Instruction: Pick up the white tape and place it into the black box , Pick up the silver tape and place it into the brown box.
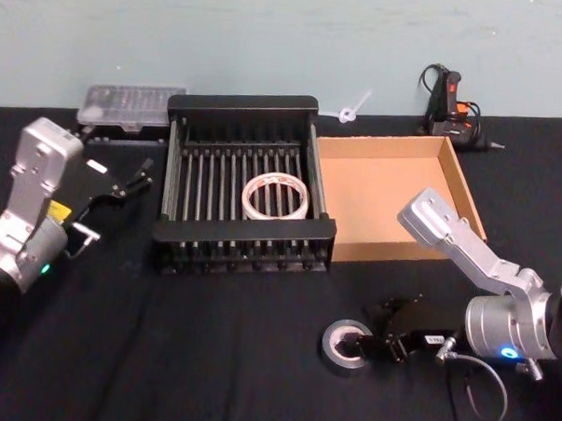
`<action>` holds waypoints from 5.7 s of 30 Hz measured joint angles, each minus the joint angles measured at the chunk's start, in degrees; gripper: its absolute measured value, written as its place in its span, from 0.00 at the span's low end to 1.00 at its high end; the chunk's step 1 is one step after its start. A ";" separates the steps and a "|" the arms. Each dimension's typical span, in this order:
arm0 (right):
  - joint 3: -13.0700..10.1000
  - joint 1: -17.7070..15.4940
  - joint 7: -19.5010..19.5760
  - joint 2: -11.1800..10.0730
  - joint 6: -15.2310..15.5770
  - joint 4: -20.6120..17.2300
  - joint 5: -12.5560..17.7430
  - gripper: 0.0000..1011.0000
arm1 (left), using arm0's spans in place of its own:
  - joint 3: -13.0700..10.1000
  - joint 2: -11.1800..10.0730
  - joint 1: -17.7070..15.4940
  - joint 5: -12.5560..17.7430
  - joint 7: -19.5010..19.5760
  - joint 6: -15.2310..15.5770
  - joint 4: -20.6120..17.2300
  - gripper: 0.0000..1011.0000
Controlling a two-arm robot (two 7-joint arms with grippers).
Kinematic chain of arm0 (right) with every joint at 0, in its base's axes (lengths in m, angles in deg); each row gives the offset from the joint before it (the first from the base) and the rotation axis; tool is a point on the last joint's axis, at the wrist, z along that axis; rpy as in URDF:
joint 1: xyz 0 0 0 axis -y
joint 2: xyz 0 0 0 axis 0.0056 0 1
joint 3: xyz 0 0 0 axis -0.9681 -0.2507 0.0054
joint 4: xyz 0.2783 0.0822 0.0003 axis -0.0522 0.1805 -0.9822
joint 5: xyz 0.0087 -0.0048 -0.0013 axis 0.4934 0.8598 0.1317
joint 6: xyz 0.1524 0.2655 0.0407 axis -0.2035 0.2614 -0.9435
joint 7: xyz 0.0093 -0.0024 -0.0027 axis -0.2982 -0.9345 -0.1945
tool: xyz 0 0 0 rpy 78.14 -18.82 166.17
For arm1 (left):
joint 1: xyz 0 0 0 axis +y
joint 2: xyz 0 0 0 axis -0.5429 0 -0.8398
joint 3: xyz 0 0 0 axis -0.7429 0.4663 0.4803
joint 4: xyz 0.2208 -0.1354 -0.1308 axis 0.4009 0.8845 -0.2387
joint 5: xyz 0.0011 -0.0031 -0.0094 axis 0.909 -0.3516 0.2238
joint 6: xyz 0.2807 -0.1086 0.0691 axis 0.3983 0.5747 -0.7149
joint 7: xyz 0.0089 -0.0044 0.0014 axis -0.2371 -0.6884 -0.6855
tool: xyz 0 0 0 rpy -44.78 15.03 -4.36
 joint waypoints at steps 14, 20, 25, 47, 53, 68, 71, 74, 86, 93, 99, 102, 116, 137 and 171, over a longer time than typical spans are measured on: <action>0.00 0.00 0.00 0.00 0.00 -0.01 0.00 0.21 | 0.00 0.00 0.00 0.00 0.00 0.00 0.00 0.99; 0.00 0.00 0.00 0.00 0.00 -0.01 0.00 0.18 | 0.00 0.00 0.00 0.00 0.00 0.00 0.00 0.99; 0.00 0.00 0.00 0.00 0.00 0.00 0.00 0.18 | 0.00 0.00 0.00 0.00 0.00 0.00 0.00 0.99; -7.23 0.59 7.29 2.63 -2.89 0.27 1.84 0.18 | 0.00 0.00 0.00 0.00 0.00 0.00 0.00 0.99; -8.83 2.26 10.33 4.85 -3.61 2.39 0.28 0.18 | 0.00 0.00 0.00 0.00 0.00 0.00 0.00 0.99; -9.10 10.46 14.99 13.10 -5.75 16.79 -5.78 0.18 | 0.00 0.00 0.00 0.00 0.00 0.00 0.00 0.99; -8.93 11.88 14.96 14.38 -6.36 19.62 -6.60 0.18 | 0.00 0.00 0.00 0.00 0.00 0.00 0.00 0.99; -8.92 11.84 14.95 14.32 -6.37 19.45 -6.65 0.18 | 0.00 0.00 0.00 0.00 0.00 0.00 0.01 0.99; -8.94 11.54 14.99 14.06 -6.24 18.84 -6.51 0.18 | 0.00 0.00 0.00 0.00 0.01 0.00 0.00 0.99; -8.95 11.46 15.02 14.00 -6.18 18.67 -6.44 0.27 | 0.00 0.00 0.00 0.00 0.00 0.00 0.01 0.99; -8.95 11.43 15.06 13.97 -6.15 18.59 -6.41 0.45 | 0.00 0.00 0.00 0.00 0.00 0.00 0.00 0.99; -8.95 11.40 15.07 13.95 -6.13 18.57 -6.39 0.57 | 0.00 0.00 0.00 0.00 0.00 0.00 0.01 0.99; -8.95 11.36 15.06 13.91 -6.08 18.49 -6.33 0.96 | 0.00 0.00 0.00 0.00 0.00 0.00 0.00 0.99; -12.64 5.71 21.57 15.37 -15.81 15.19 -8.97 0.99 | 0.00 0.00 0.00 0.00 0.00 0.00 0.00 0.99; -18.58 -7.80 30.77 17.02 -30.87 10.88 -15.49 0.99 | 0.00 0.00 0.00 0.00 0.00 0.00 0.00 0.99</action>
